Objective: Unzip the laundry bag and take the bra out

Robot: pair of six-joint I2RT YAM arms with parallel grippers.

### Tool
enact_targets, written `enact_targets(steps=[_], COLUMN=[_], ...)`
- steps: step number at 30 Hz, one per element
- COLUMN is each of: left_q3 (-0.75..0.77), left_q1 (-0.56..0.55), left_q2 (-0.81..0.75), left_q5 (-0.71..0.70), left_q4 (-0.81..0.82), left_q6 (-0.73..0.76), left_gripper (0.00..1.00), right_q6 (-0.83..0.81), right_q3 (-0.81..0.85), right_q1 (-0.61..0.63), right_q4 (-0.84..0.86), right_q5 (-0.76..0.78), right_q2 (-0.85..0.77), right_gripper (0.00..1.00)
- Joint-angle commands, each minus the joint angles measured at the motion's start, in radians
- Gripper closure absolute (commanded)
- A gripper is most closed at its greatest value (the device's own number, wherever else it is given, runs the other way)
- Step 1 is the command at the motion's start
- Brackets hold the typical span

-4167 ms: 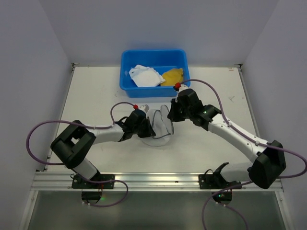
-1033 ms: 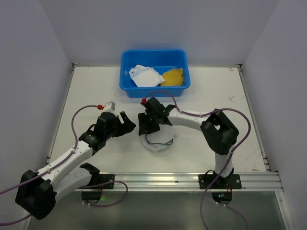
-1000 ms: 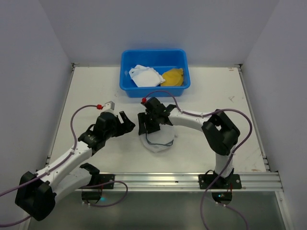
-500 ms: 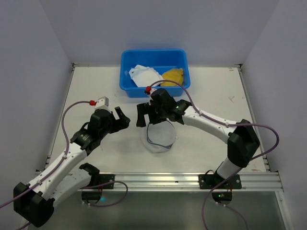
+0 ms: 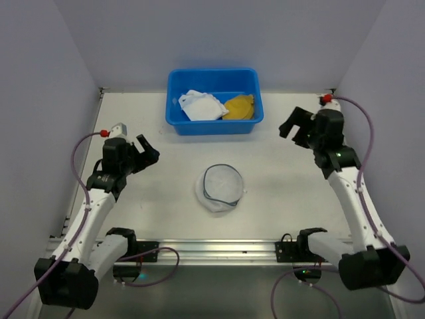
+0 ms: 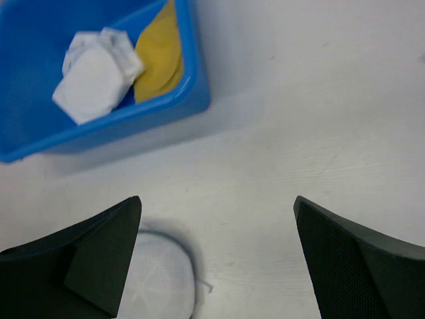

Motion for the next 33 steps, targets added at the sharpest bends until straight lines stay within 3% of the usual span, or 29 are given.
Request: enact_targets(steps=[1, 3, 8, 14, 21, 33], left_q3=[0.101, 0.149, 0.343, 0.529, 0.683, 0.678], left_q1=[0.091, 0.118, 0.120, 0.115, 0.042, 0.011], left_q2=[-0.053, -0.084, -0.165, -0.226, -0.309, -0.386], left_q5=[0.111, 0.105, 0.004, -0.117, -0.242, -0.263], left_q4=[-0.025, -0.082, -0.198, -0.306, -0.372, -0.386], left_q6=[0.102, 0.128, 0.229, 0.312, 0.352, 0.338], left_gripper=[0.05, 0.05, 0.00, 0.00, 0.00, 0.00], right_q6=[-0.023, -0.043, -0.080, -0.132, -0.183, -0.213], right_q3=[-0.024, -0.019, 0.039, 0.068, 0.084, 0.047], right_q1=[-0.087, -0.093, -0.091, -0.093, -0.078, -0.021], right_q4=[-0.037, -0.080, -0.125, -0.091, -0.099, -0.065], right_q5=[0.123, 0.226, 0.309, 0.242, 0.172, 0.206], right_q2=[-0.234, -0.315, -0.564, -0.767, -0.878, -0.938], right_gripper=[0.01, 0.01, 0.01, 0.01, 0.01, 0.01])
